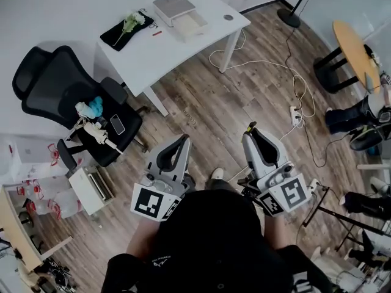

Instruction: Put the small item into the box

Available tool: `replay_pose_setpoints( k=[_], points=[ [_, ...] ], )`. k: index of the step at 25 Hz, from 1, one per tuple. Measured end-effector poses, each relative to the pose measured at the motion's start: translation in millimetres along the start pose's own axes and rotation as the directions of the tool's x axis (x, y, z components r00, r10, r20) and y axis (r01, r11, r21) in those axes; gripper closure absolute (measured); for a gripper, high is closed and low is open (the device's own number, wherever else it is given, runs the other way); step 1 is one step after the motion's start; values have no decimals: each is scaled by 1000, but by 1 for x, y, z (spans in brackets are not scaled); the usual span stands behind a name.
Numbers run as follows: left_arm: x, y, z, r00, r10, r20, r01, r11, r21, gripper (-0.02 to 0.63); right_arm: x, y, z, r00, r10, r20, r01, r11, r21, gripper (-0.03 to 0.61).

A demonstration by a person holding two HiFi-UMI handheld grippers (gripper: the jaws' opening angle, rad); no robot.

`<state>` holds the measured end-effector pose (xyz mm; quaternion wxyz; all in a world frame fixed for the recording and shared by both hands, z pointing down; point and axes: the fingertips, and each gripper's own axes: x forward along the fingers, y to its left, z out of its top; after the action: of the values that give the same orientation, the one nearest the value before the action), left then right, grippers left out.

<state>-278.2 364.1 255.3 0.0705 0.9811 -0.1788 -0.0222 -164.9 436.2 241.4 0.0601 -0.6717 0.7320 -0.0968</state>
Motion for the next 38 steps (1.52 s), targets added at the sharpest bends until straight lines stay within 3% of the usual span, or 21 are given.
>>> replay_pose_setpoints(
  k=[3,8,11,18,27,38],
  points=[
    [4,-24,1,1000,25,9,-25,1000,13,609,-24,-12,2,1000,11,1,-11,999,-53,511],
    [4,-60,-3,998,66,10,-67,997,37,609,-50,-23,2,998,58,11,-58,998,-32,511],
    [7,-77,-5,996,86,37,-87,996,11,609,-63,-30,1,996,89,10,-89,995,-42,511],
    [23,-96,-20,996,87,-11,-86,995,56,609,-77,-54,3,995,100,11,-99,994,-44,511],
    [79,-65,-26,999,54,-6,-53,997,55,609,-45,-99,5,1000,25,14,-24,999,-40,511],
    [195,10,-20,1000,-25,11,25,999,48,609,45,-173,26,999,-51,15,51,999,-16,511]
  ],
)
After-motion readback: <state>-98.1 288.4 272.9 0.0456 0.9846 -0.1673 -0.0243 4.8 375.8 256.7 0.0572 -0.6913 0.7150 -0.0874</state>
